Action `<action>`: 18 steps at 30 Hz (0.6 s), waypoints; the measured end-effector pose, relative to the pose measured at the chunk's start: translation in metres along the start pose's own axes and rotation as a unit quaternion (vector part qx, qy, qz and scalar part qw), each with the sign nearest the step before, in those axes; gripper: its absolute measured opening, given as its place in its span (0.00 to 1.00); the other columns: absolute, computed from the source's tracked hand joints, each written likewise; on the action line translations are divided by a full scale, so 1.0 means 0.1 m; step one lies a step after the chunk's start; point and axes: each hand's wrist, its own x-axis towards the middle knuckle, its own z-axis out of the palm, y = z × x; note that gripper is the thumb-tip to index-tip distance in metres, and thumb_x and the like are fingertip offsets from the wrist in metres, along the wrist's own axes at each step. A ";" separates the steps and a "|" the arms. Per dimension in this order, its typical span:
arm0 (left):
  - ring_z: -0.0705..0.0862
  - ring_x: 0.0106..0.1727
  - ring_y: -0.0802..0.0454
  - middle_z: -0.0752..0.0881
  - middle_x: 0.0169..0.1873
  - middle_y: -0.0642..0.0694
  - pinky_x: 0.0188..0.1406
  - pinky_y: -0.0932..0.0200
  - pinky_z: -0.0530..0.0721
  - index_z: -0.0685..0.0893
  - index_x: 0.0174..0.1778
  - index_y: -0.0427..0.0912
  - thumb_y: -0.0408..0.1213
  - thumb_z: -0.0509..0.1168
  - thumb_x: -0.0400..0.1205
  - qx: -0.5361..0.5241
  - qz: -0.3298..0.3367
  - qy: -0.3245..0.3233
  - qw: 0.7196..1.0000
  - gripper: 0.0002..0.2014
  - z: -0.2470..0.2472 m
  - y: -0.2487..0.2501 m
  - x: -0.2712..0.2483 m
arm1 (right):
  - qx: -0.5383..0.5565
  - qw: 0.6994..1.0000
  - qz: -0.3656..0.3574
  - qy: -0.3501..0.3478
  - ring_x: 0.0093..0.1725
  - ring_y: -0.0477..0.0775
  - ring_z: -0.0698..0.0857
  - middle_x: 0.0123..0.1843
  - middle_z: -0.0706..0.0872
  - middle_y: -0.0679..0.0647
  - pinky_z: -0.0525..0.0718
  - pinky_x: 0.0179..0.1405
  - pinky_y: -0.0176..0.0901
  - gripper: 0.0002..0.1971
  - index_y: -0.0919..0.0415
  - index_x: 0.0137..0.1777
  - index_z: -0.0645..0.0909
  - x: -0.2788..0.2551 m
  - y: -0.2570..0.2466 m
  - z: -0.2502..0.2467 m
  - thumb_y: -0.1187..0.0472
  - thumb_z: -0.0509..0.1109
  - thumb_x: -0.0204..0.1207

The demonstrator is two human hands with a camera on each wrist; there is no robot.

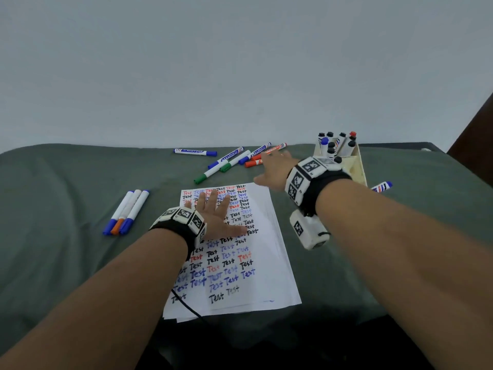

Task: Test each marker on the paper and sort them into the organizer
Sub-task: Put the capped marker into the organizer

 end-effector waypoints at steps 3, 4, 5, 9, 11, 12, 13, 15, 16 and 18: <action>0.28 0.86 0.42 0.27 0.85 0.52 0.81 0.27 0.34 0.28 0.83 0.66 0.94 0.31 0.37 -0.006 -0.002 0.014 1.000 0.74 0.03 0.00 0.01 | -0.004 0.999 0.021 -0.040 0.88 0.69 0.54 0.90 0.57 0.62 0.59 0.83 0.63 0.41 0.59 0.89 0.52 0.03 0.05 0.35 0.38 0.61 0.85; 0.28 0.86 0.42 0.26 0.85 0.52 0.81 0.27 0.34 0.28 0.83 0.66 0.94 0.31 0.37 -0.006 -0.002 0.013 1.000 0.74 0.04 0.00 0.01 | -0.005 0.999 0.024 -0.048 0.88 0.70 0.53 0.90 0.55 0.63 0.57 0.84 0.63 0.42 0.59 0.90 0.51 0.05 0.08 0.45 0.36 0.60 0.85; 0.27 0.86 0.42 0.26 0.85 0.52 0.81 0.27 0.34 0.27 0.83 0.66 0.94 0.32 0.38 -0.004 -0.002 0.011 1.000 0.73 0.03 0.00 0.01 | -0.008 0.998 0.027 -0.055 0.89 0.70 0.51 0.90 0.52 0.63 0.54 0.86 0.63 0.44 0.59 0.90 0.49 0.06 0.11 0.56 0.34 0.59 0.85; 0.26 0.85 0.42 0.25 0.84 0.51 0.81 0.27 0.34 0.26 0.83 0.64 0.93 0.37 0.49 0.010 -0.003 0.003 1.000 0.67 0.00 0.00 -0.01 | 0.018 0.997 0.038 -0.071 0.89 0.70 0.42 0.92 0.41 0.60 0.50 0.85 0.67 0.50 0.55 0.91 0.40 0.09 0.24 0.89 0.26 0.56 0.80; 0.27 0.85 0.41 0.25 0.85 0.50 0.81 0.26 0.35 0.26 0.83 0.63 0.91 0.41 0.57 0.019 -0.005 -0.001 1.000 0.63 -0.01 0.00 -0.02 | 0.030 0.996 0.042 -0.070 0.89 0.68 0.40 0.92 0.39 0.57 0.49 0.85 0.68 0.51 0.51 0.91 0.40 0.11 0.28 0.98 0.24 0.55 0.78; 0.27 0.86 0.41 0.25 0.85 0.49 0.82 0.26 0.36 0.27 0.83 0.63 0.90 0.43 0.61 0.022 -0.006 -0.002 1.000 0.61 -0.01 0.01 -0.03 | 0.033 0.996 0.042 -0.072 0.90 0.67 0.40 0.92 0.38 0.57 0.48 0.85 0.68 0.51 0.50 0.91 0.40 0.12 0.29 1.00 0.23 0.55 0.78; 0.27 0.86 0.40 0.25 0.85 0.49 0.82 0.25 0.37 0.27 0.84 0.62 0.89 0.44 0.62 0.024 -0.007 -0.007 1.000 0.60 -0.03 0.01 -0.03 | 0.035 0.996 0.042 -0.074 0.90 0.67 0.40 0.92 0.38 0.56 0.47 0.85 0.68 0.51 0.49 0.91 0.40 0.13 0.29 1.02 0.22 0.54 0.77; 0.27 0.86 0.39 0.25 0.85 0.48 0.82 0.26 0.37 0.27 0.84 0.62 0.88 0.47 0.64 0.029 -0.008 -0.031 0.999 0.60 -0.08 0.02 -0.04 | 0.040 0.995 0.041 -0.076 0.90 0.65 0.40 0.92 0.37 0.55 0.46 0.85 0.69 0.51 0.47 0.91 0.40 0.14 0.28 1.04 0.21 0.54 0.76; 0.27 0.86 0.39 0.25 0.85 0.48 0.82 0.27 0.37 0.27 0.84 0.62 0.88 0.48 0.65 0.032 -0.011 -0.045 0.998 0.60 -0.13 0.03 -0.04 | 0.041 0.995 0.042 -0.076 0.90 0.65 0.40 0.92 0.37 0.55 0.45 0.85 0.69 0.51 0.47 0.90 0.40 0.14 0.27 1.05 0.21 0.54 0.76; 0.30 0.87 0.40 0.28 0.86 0.50 0.83 0.30 0.38 0.29 0.85 0.63 0.87 0.50 0.67 0.043 -0.020 -0.070 0.996 0.58 -0.25 0.05 -0.06 | 0.043 0.995 0.041 -0.074 0.90 0.64 0.40 0.92 0.37 0.54 0.45 0.85 0.69 0.51 0.47 0.90 0.39 0.13 0.27 1.06 0.21 0.54 0.76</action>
